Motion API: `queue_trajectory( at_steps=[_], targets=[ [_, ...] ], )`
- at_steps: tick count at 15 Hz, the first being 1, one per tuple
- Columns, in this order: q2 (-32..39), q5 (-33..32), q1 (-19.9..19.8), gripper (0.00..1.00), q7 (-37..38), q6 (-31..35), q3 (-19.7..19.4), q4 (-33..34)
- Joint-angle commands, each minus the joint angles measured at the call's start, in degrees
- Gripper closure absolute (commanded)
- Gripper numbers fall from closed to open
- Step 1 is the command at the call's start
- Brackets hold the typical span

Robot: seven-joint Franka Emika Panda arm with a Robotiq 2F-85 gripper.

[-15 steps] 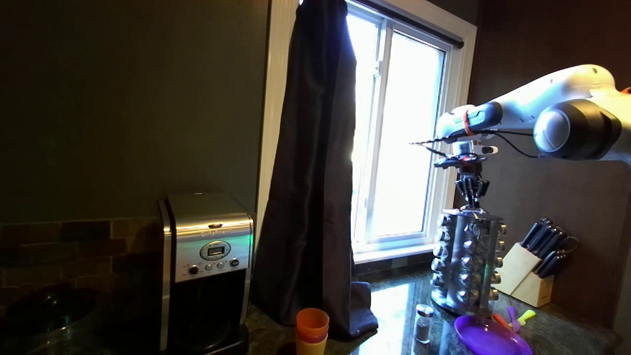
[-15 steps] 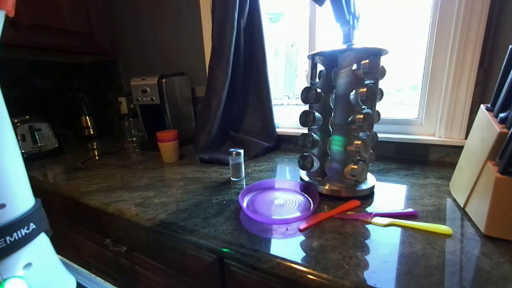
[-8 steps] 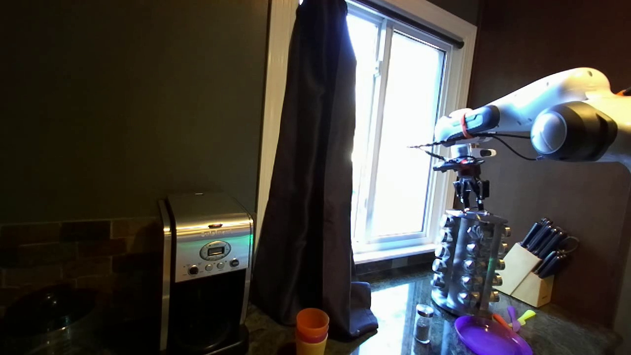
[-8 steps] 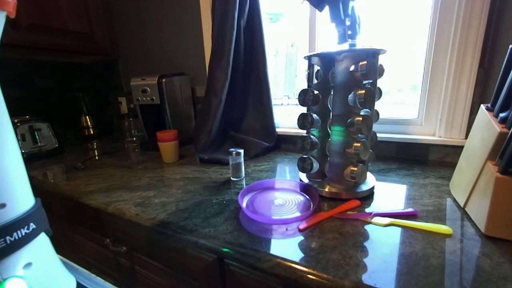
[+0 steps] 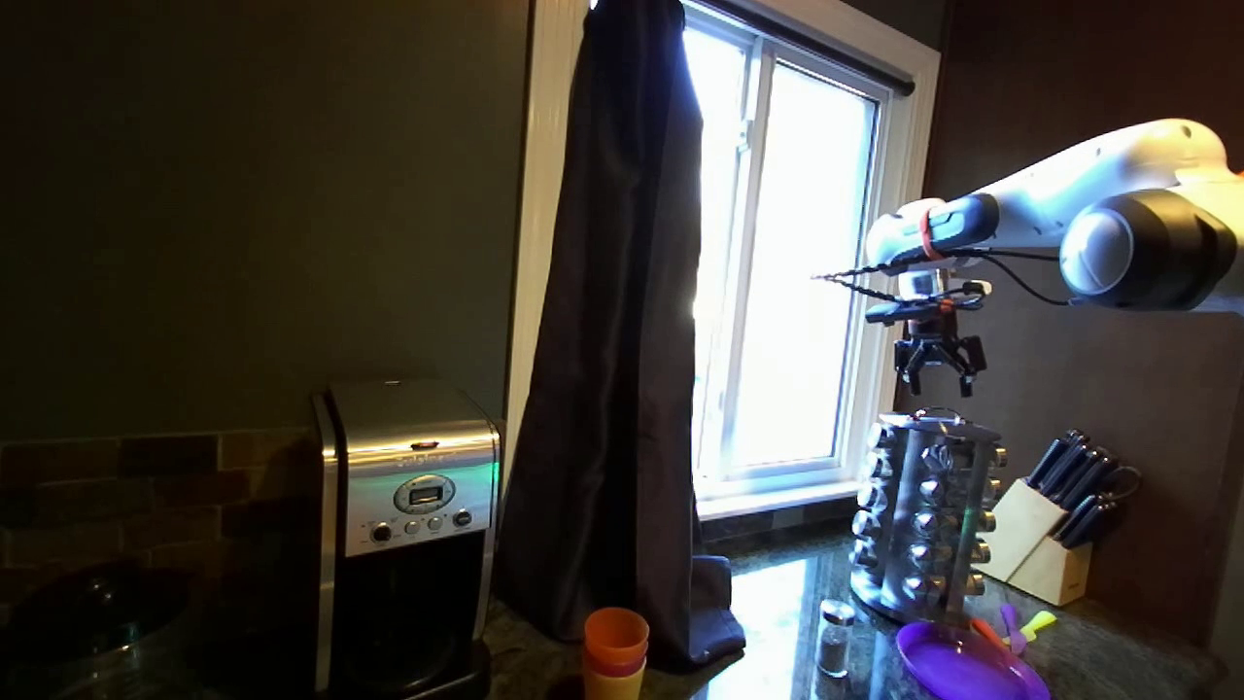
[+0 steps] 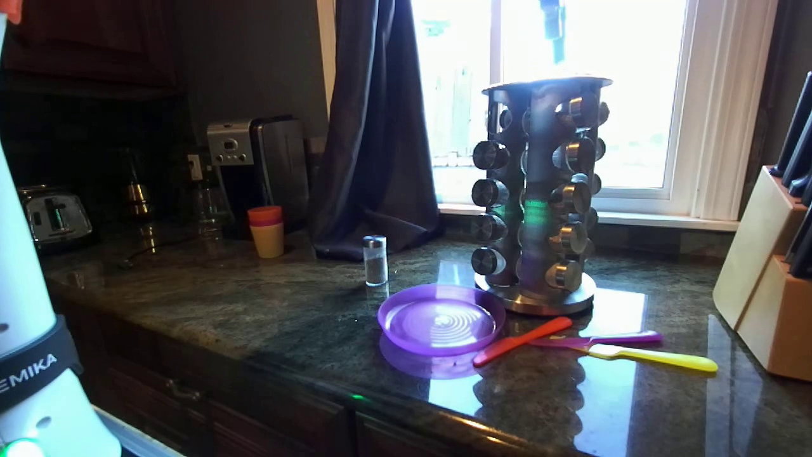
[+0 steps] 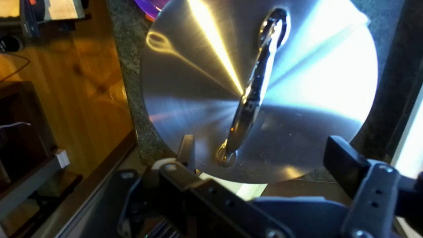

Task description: Rotate the silver stand.

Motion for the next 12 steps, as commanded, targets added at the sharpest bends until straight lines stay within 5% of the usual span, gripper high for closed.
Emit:
queue_trajectory(
  at_steps=[1,12],
  targets=[
    [-3.17,-1.92,-1.21,0.00,-12.55,1.81,0.18,-1.99],
    [-9.07,-0.80,-2.77,0.00,-47.04,6.15,1.76,-7.39]
  ],
)
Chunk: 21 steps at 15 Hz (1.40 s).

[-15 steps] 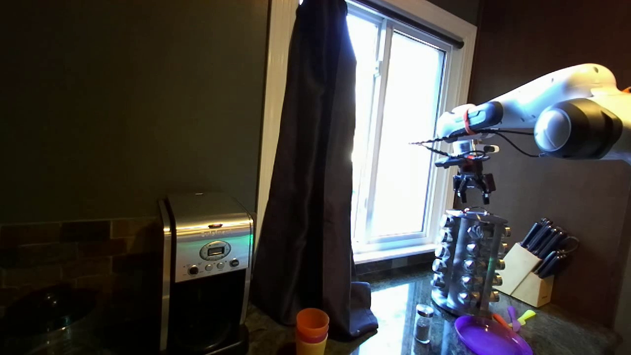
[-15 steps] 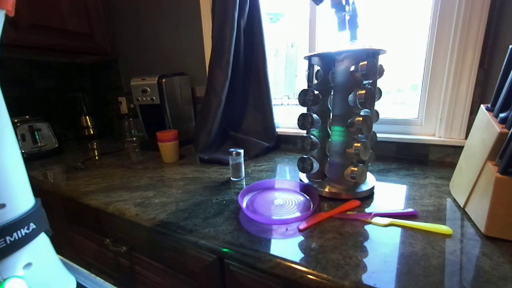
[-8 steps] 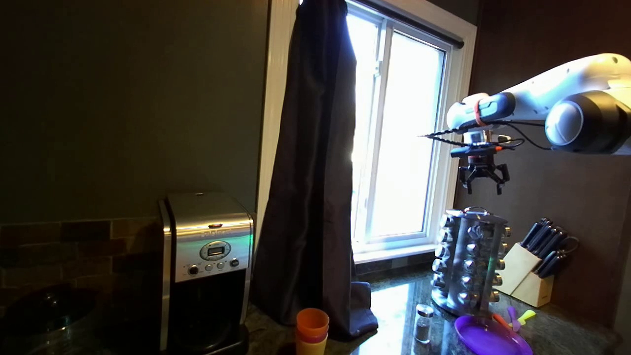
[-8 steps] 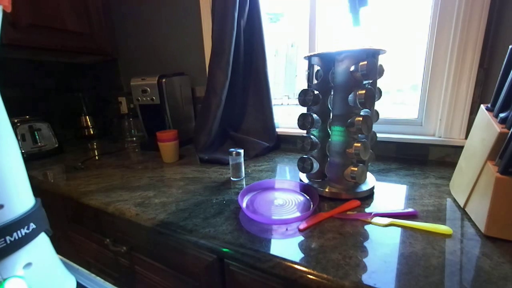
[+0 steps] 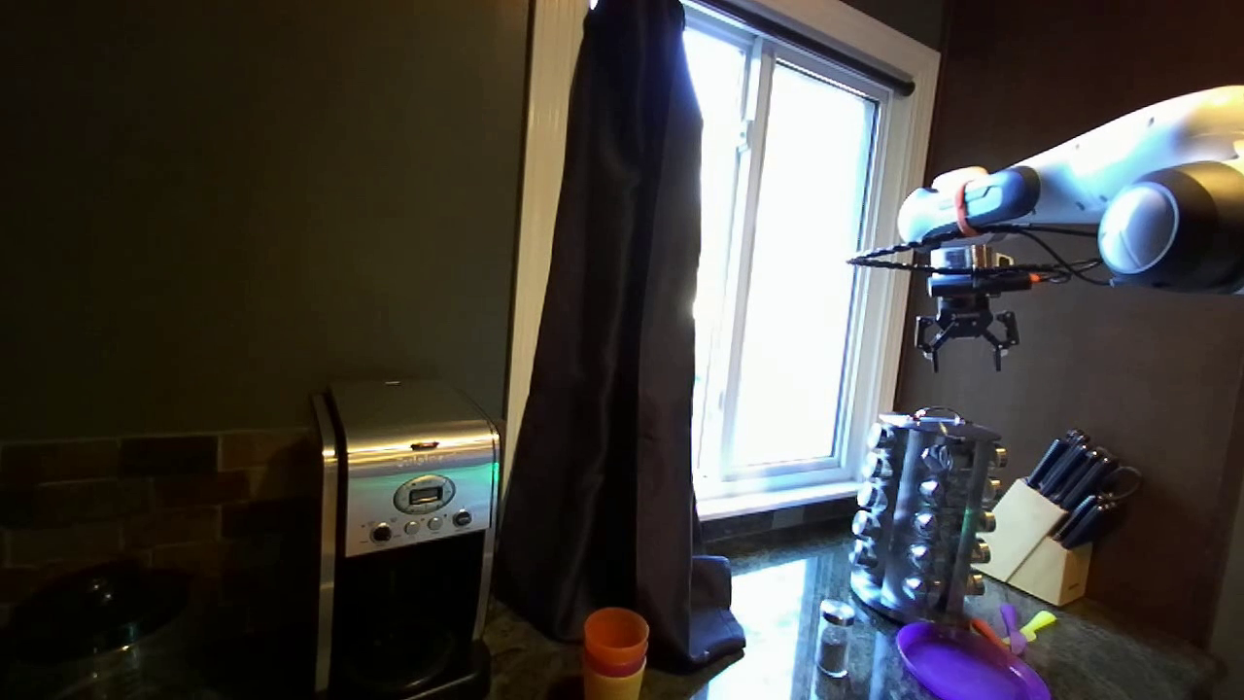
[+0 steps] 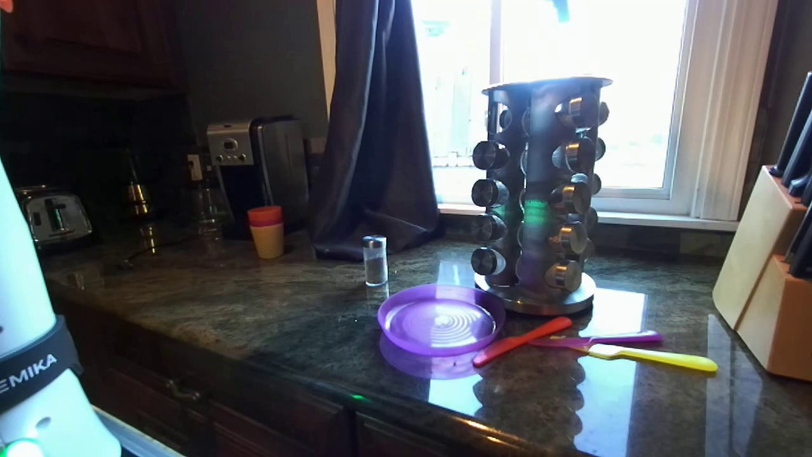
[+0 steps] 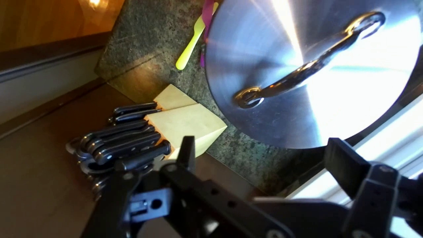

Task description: Rotate the silver stand.

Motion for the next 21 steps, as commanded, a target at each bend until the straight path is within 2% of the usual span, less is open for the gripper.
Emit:
queue_trajectory(
  at_steps=[1,7,13,21],
  targets=[
    [-4.51,0.97,0.45,0.00,-9.12,2.38,1.71,-6.15],
    [-5.91,2.02,0.70,0.00,-25.05,0.42,4.03,-8.01],
    [-4.21,2.85,1.19,0.00,-42.55,-2.30,4.13,-6.80],
    [-3.44,-1.00,1.34,0.00,-65.32,-6.72,4.88,-6.08]
  ],
)
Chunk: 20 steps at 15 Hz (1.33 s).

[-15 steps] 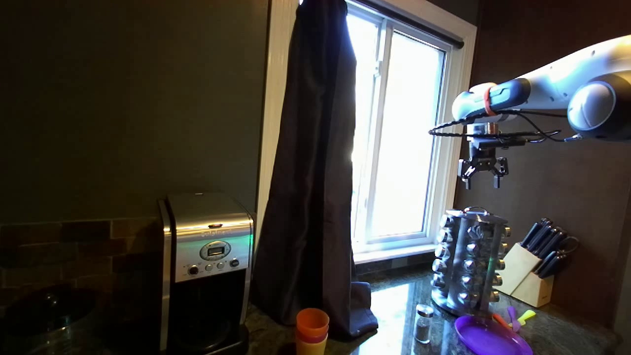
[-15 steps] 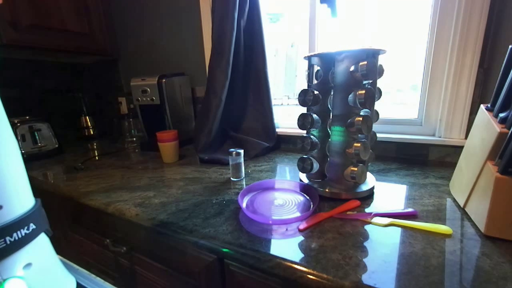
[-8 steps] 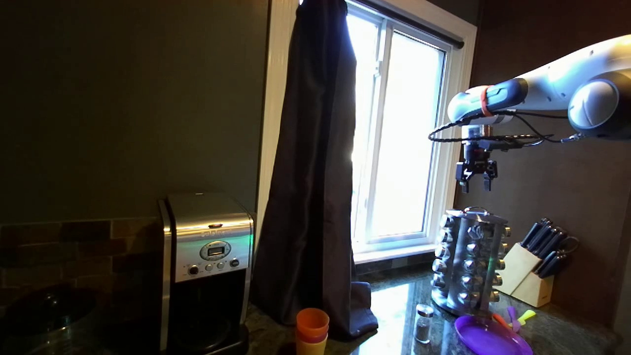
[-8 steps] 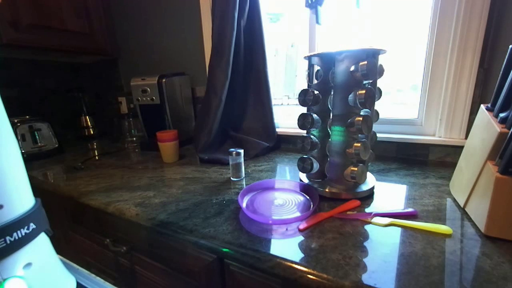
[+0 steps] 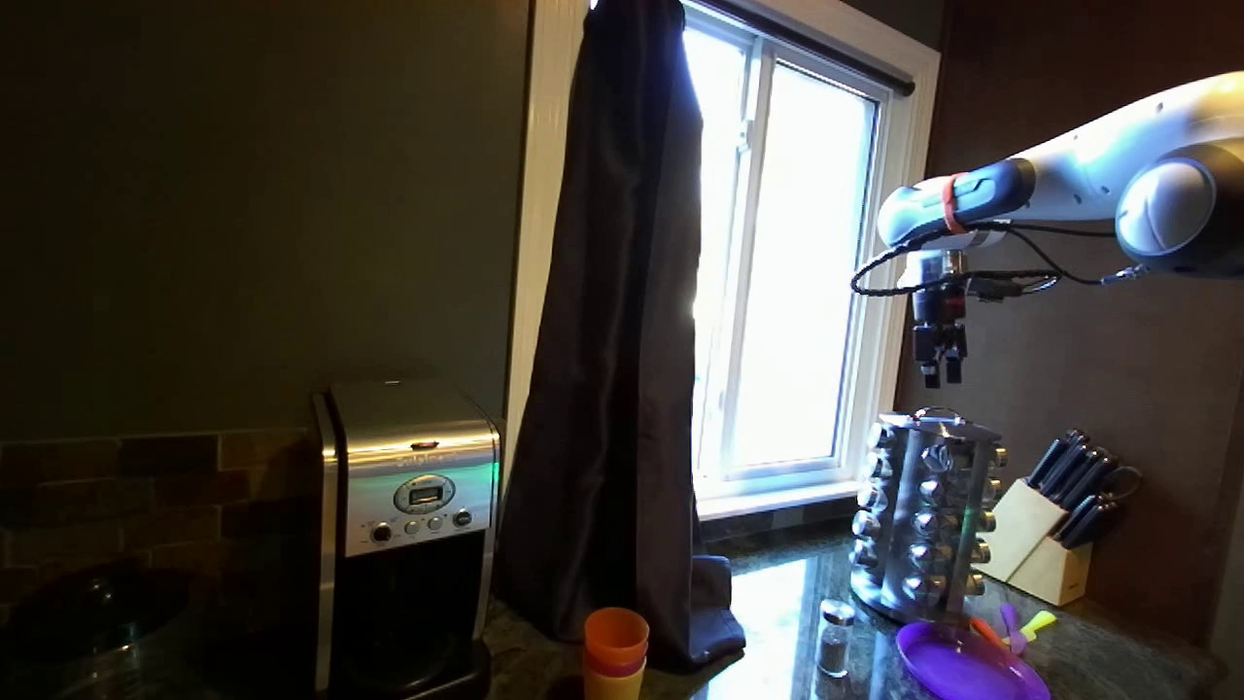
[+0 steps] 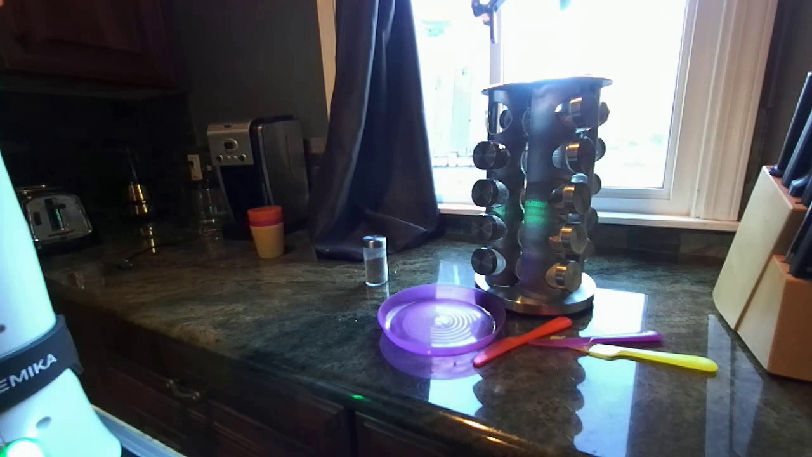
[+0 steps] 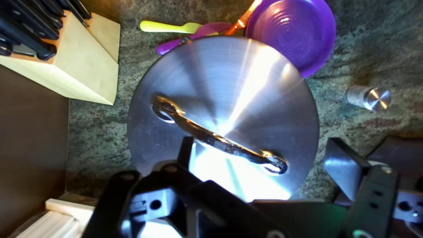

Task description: Rotate the silver stand.

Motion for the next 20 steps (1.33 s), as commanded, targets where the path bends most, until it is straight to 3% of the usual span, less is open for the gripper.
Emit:
queue_trajectory(
  at_steps=[1,8,19,20],
  targets=[
    [0.30,-2.71,0.06,0.00,-10.39,-2.54,0.31,0.45],
    [0.59,-4.14,-0.30,0.00,-25.66,-0.84,0.04,0.44],
    [0.93,-3.52,-0.15,0.00,-25.65,-0.09,-0.28,0.83],
    [0.60,-2.84,-0.37,0.00,-28.96,-0.56,0.04,0.51]
  ],
)
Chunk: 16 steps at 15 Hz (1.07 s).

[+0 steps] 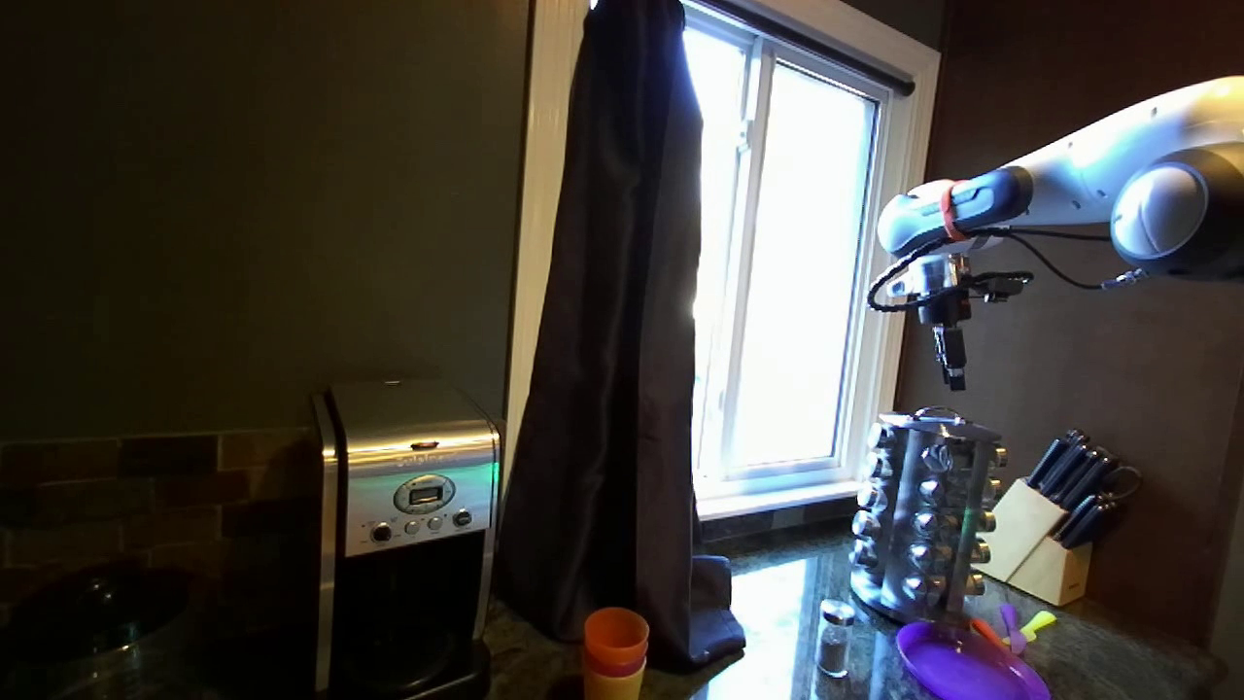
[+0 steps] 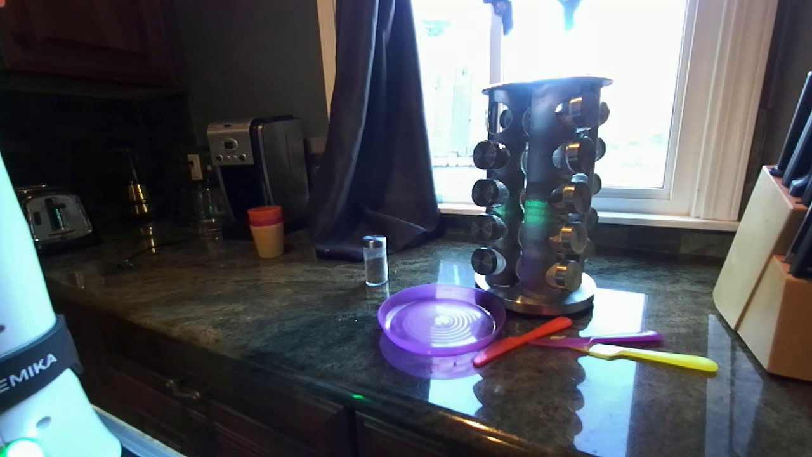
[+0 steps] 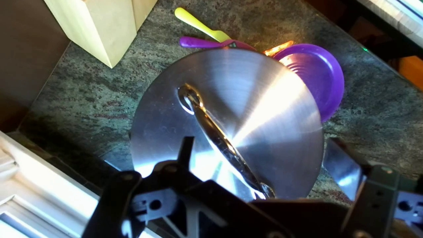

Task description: Rotate the silver stand.

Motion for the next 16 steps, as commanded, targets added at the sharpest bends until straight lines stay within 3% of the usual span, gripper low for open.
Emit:
queue_trajectory(
  at_steps=[1,9,16],
  targets=[
    [-0.46,0.87,-0.12,0.00,-4.14,0.88,0.20,-0.54],
    [0.47,3.15,-1.32,0.00,-23.87,3.70,0.26,-0.58],
    [1.71,6.31,-2.21,0.00,-32.27,6.85,0.17,-2.69]
  ],
)
